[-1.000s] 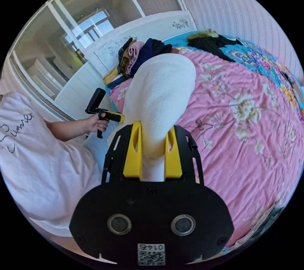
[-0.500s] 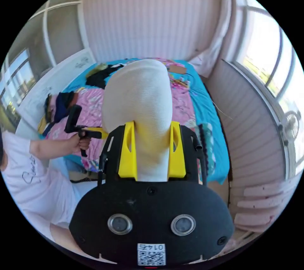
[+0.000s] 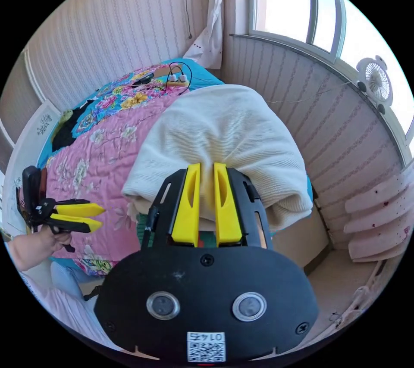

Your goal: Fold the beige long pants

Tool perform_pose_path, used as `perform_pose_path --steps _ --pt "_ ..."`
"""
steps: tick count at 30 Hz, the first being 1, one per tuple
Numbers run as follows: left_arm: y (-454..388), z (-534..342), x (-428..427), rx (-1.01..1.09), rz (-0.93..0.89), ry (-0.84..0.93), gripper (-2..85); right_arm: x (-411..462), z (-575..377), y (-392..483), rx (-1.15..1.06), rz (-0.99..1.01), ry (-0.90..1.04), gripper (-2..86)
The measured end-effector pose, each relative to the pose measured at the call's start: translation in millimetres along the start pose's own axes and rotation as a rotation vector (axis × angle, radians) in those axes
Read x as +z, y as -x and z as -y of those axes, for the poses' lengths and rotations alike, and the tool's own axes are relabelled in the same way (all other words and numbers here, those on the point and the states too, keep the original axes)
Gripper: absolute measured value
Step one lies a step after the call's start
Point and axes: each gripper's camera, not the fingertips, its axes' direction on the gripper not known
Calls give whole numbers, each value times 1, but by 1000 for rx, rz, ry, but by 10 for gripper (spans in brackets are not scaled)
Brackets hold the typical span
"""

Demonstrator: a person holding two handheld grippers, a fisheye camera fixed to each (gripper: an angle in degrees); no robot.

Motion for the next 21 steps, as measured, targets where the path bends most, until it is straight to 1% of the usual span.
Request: perform_pose_path --steps 3,5,6,8,9,11,12,13,14,15,17,18,20,21 --pt "0 -79 -50 32 -34 -84 91 -19 -6 19 -24 -20 7 62" --pt "-6 -160 -97 66 16 -144 78 -45 -14 35 -53 -2 -9 67" --pt "-8 -181 -109 73 37 -154 76 -53 -17 39 -55 4 -16 72" --pt "-23 -264 -154 101 199 -172 72 -82 -34 64 -77 51 -63 93" --pt "-28 -285 -165 111 258 -178 74 -89 -40 73 -83 68 -81 98" --pt "-50 -365 -205 86 502 -264 77 -111 -72 118 -136 165 -157 120" --pt "-55 -383 -214 67 552 -296 77 -113 -81 133 -155 190 -163 123" --pt "-63 -417 -231 29 623 -354 77 -113 -98 167 -210 239 -153 127" --pt "-69 -446 -245 -7 658 -402 78 -109 -113 206 -279 280 -123 129" --pt "-71 -461 -251 -28 670 -426 79 -105 -120 227 -310 301 -101 128" --pt "-78 -514 -272 -91 728 -509 97 -87 -142 315 -430 387 6 127" --pt "-80 -526 -276 -102 743 -526 98 -83 -146 337 -450 419 34 127" --pt "-85 -577 -294 -147 780 -586 100 -76 -155 428 -548 605 145 125" --pt "-85 -590 -299 -162 784 -602 100 -77 -156 452 -585 647 163 123"
